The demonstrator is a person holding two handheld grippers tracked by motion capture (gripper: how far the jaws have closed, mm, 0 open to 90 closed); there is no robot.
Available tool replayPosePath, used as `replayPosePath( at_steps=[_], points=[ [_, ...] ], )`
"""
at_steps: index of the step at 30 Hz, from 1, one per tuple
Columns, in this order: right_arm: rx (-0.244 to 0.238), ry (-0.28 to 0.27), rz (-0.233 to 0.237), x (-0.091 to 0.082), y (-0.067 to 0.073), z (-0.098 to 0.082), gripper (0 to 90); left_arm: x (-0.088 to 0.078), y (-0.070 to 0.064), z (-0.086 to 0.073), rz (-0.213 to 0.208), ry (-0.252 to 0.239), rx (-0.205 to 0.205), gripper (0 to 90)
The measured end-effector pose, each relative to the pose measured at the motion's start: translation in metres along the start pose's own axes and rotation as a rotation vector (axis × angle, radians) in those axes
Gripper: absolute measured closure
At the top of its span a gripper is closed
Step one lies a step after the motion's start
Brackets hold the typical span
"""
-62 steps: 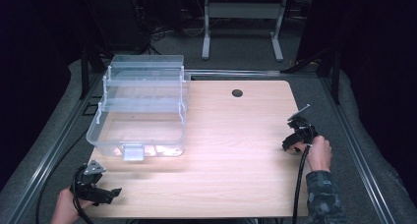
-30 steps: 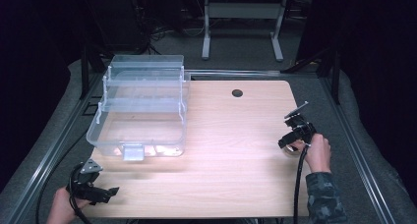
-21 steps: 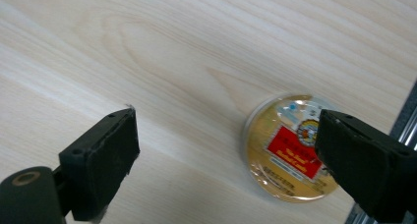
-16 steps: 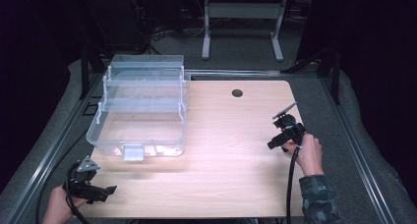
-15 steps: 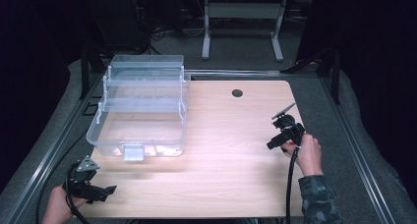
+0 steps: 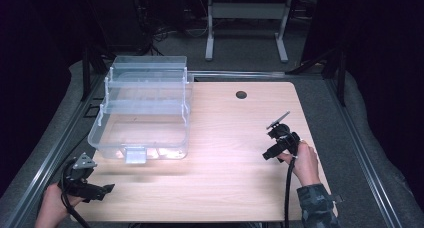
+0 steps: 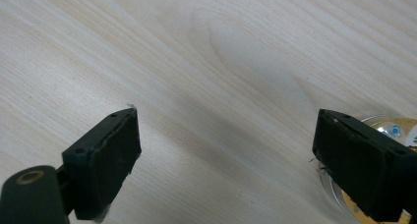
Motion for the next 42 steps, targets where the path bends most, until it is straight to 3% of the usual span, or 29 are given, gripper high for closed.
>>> replayPosePath(
  at_steps=[6, 12, 16, 18, 23, 26, 28, 29, 32, 36, 42],
  points=[
    [-0.006, -0.010, 0.007, 0.000, 0.005, -0.004, 10.5, -0.015, 0.005, 0.013, -0.010, -0.018, 0.010, 0.3],
    [-0.018, -0.021, 0.026, 0.001, 0.011, -0.008, 10.7, -0.029, 0.019, 0.035, -0.013, -0.037, -0.001, 0.3],
    [-0.025, -0.020, 0.021, 0.001, 0.016, -0.011, 10.8, -0.035, 0.034, 0.051, -0.014, -0.047, -0.025, 0.2],
    [-0.029, -0.020, 0.027, 0.002, 0.017, -0.013, 10.8, -0.035, 0.044, 0.060, -0.015, -0.053, -0.064, 0.2],
    [-0.026, -0.012, 0.028, 0.004, 0.020, -0.016, 10.7, -0.026, 0.069, 0.079, 0.004, -0.021, -0.129, 0.1],
    [-0.027, -0.012, 0.030, 0.006, 0.022, -0.017, 10.5, -0.017, 0.082, 0.088, -0.004, -0.013, -0.127, 0.1],
    [-0.032, -0.014, 0.035, 0.006, 0.022, -0.017, 10.5, -0.010, 0.088, 0.092, -0.031, -0.003, -0.137, 0.1],
    [-0.032, -0.016, 0.035, 0.005, 0.023, -0.018, 10.4, -0.006, 0.090, 0.094, -0.022, 0.003, -0.136, 0.1],
    [-0.036, -0.022, 0.033, 0.003, 0.025, -0.019, 10.4, 0.003, 0.098, 0.097, -0.038, 0.020, -0.148, 0.1],
    [-0.036, -0.020, 0.030, 0.002, 0.026, -0.021, 10.6, 0.013, 0.110, 0.099, -0.063, 0.029, -0.200, 0.1],
    [-0.027, -0.011, 0.041, 0.004, 0.025, -0.023, 10.9, 0.027, 0.122, 0.100, -0.035, 0.068, -0.240, 0.9]
  ],
)
Point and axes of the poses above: each handheld gripper's, and its own axes: x roughly forward along the jaws, z roughly out of its top, y roughly to its left, the point moved 1 cm from there along x, roughly forward along the jaws, and after that the axes turned 2 degrees about y, right-handed, at the moved point
